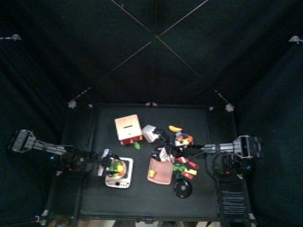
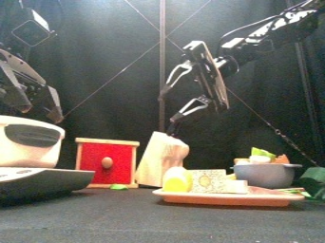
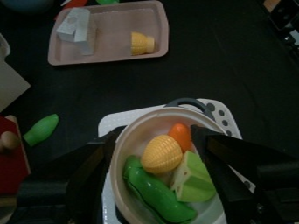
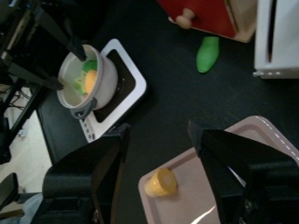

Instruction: Grab corn bottom

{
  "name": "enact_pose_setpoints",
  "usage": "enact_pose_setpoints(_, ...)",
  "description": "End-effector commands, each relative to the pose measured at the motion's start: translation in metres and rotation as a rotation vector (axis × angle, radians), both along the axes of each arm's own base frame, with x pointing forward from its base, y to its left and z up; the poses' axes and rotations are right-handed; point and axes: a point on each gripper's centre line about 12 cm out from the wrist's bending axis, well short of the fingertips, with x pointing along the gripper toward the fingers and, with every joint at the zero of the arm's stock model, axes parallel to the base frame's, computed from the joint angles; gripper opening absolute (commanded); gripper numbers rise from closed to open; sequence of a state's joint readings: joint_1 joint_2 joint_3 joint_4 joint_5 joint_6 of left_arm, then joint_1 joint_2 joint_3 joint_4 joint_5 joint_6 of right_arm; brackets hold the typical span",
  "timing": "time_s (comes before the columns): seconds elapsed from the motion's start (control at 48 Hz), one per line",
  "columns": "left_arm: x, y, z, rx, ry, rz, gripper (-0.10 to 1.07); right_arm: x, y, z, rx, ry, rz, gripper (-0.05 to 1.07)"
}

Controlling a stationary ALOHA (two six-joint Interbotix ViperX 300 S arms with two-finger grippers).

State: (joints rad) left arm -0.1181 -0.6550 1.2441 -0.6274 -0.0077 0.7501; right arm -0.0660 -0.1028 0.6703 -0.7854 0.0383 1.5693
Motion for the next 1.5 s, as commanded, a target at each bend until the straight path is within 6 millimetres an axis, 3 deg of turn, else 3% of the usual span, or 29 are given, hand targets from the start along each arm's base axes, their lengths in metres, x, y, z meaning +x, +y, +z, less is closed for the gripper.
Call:
enact_pose_setpoints(0.0, 0.008, 0.002, 0.013, -0.004, -0.049, 0.019, 1.01, 0.003, 0.022, 0.011, 0.009, -0.016, 0.039, 0.88)
enact_pose_setpoints(0.229, 0.018, 0.013, 0.030, 0.029, -0.198, 0.110, 1.01, 0.014, 0.073, -0.027, 0.037, 0.196, 0.017, 0.88)
enact_pose_setpoints(0.333, 0.019, 0.016, 0.034, 0.046, -0.239, 0.131, 1.01, 0.021, 0.087, -0.039, -0.151, 0.295, 0.081, 0.88)
enact_pose_setpoints(0.479, 0.018, 0.017, 0.034, 0.046, -0.241, 0.134, 1.01, 0.022, 0.107, -0.039, -0.388, 0.355, 0.203, 0.88)
enact_pose_setpoints(0.75, 0.017, 0.017, 0.031, 0.052, -0.234, 0.131, 1.01, 0.030, 0.111, -0.055, -0.467, 0.398, 0.276, 0.90)
enact_pose_setpoints(0.958, 0.017, 0.017, 0.031, 0.052, -0.233, 0.132, 1.01, 0.040, 0.114, -0.061, -0.493, 0.394, 0.299, 0.98)
enact_pose_setpoints(1.167, 0.017, 0.019, 0.031, 0.058, -0.232, 0.137, 1.01, 0.046, 0.105, -0.076, -0.506, 0.431, 0.286, 0.98)
enact_pose_setpoints(1.375, 0.017, 0.021, 0.031, 0.067, -0.237, 0.140, 1.01, 0.045, 0.095, -0.080, -0.512, 0.446, 0.275, 0.84)
enact_pose_setpoints(1.479, 0.017, 0.021, 0.031, 0.070, -0.236, 0.141, 1.01, 0.046, 0.094, -0.073, -0.512, 0.431, 0.268, 0.78)
